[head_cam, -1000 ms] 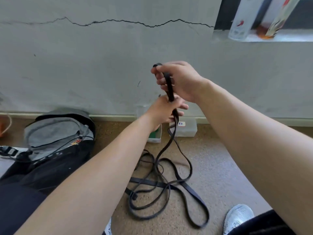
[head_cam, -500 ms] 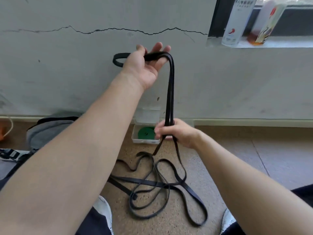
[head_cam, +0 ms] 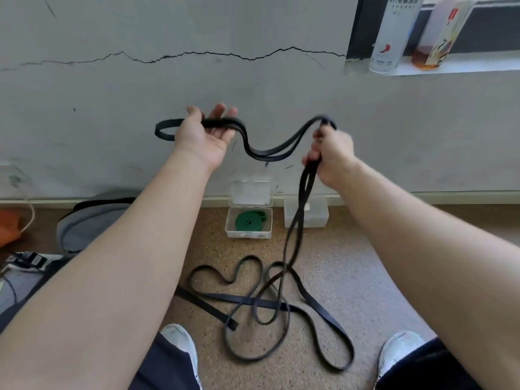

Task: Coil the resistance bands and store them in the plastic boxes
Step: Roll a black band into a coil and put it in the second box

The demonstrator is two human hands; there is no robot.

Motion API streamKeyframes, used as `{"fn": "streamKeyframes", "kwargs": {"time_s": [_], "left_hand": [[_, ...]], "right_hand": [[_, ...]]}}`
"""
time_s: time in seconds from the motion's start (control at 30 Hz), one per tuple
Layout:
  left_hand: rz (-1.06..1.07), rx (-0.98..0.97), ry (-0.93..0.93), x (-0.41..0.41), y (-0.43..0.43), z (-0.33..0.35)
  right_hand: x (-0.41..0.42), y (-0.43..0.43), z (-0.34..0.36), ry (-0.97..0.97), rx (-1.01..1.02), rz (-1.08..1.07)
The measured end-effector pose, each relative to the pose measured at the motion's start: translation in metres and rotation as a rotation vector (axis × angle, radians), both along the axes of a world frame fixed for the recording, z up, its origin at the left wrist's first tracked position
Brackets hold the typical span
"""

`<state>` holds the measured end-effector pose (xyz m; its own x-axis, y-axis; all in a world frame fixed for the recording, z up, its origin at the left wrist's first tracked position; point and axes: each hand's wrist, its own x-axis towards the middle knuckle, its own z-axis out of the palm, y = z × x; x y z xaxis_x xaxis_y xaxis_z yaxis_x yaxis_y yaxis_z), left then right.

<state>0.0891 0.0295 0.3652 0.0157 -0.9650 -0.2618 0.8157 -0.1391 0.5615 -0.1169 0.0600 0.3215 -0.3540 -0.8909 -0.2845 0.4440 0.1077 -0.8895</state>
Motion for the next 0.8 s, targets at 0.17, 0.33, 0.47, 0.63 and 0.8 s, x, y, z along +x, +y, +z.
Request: {"fn": "streamKeyframes", "kwargs": {"time_s": [0.17, 0.33, 0.47, 0.63, 0.8], "left_hand": [[-0.067, -0.002, -0.156, -0.013, 0.001, 0.001], [-0.156, -0.059, -0.493, -0.026, 0.003, 0.027], [-0.247, -0.081, -0.93, -0.033, 0.011, 0.036], [-0.14, -0.108, -1.171, -0.029, 0.012, 0.033], [-0.069, -0.097, -1.161, -0.016, 0.004, 0.029]], "right_hand": [[-0.006, -0.009, 0.086, -0.08, -0.195, 0.008], [-0.022, -0.005, 0.131, 0.324, -0.235, -0.044], [-0.048, 0.002, 0.144, 0.726, -0.192, -0.154], [-0.092, 0.01, 0.145, 1.089, -0.099, -0.232], [-0.123, 0.017, 0.137, 1.33, -0.048, -0.408]]}}
